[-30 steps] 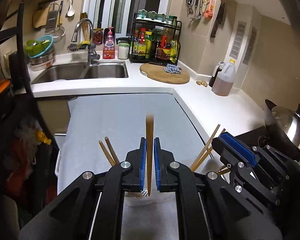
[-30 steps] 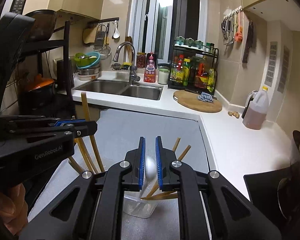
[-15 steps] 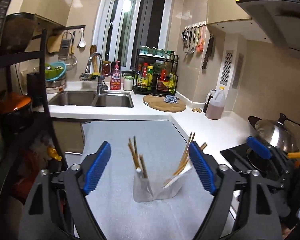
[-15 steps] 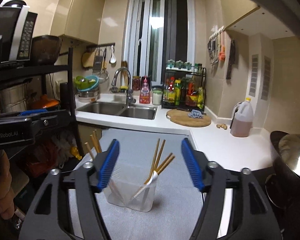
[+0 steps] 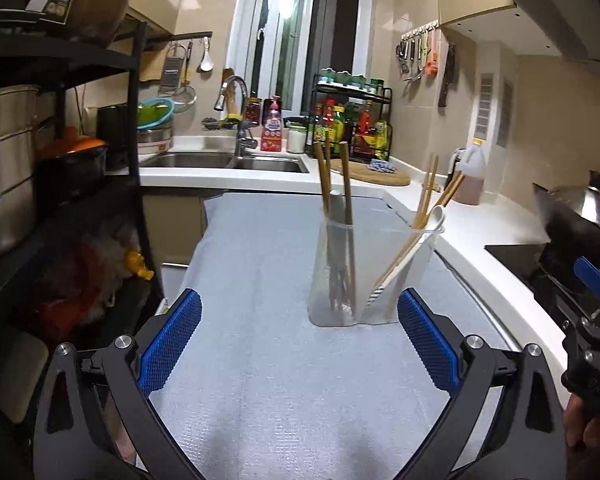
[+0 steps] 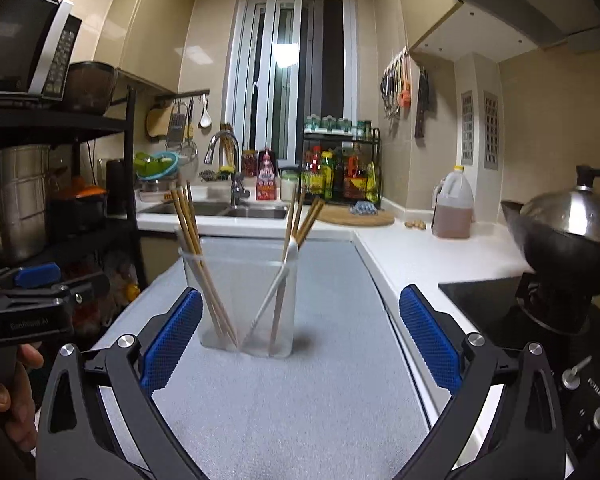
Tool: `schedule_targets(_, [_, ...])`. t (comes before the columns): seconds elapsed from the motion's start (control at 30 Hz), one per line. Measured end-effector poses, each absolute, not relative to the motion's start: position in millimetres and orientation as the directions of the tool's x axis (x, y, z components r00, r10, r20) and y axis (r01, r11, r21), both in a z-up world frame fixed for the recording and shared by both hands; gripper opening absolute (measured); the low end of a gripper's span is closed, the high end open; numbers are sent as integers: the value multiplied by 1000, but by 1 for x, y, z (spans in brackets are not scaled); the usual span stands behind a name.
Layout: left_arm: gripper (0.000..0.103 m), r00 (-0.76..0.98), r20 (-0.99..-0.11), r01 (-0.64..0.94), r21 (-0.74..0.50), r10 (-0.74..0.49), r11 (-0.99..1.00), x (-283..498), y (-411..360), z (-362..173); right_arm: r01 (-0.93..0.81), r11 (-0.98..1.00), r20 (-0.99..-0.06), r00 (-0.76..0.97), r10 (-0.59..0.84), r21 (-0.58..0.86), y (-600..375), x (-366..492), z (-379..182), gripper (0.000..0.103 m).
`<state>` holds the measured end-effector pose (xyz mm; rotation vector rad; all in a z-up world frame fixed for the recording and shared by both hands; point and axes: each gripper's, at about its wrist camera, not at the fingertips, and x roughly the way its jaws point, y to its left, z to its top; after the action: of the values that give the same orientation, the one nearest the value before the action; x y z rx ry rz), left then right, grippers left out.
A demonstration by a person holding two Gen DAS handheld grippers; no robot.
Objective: Organize utensils
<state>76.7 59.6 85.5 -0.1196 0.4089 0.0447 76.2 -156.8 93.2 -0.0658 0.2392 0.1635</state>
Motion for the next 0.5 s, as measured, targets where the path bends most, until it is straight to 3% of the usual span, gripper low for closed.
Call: schedule_targets(0.5, [95, 913, -407, -75, -91, 32, 993, 71, 51, 69, -201, 978, -291, 940, 176, -59, -156, 84, 74, 98])
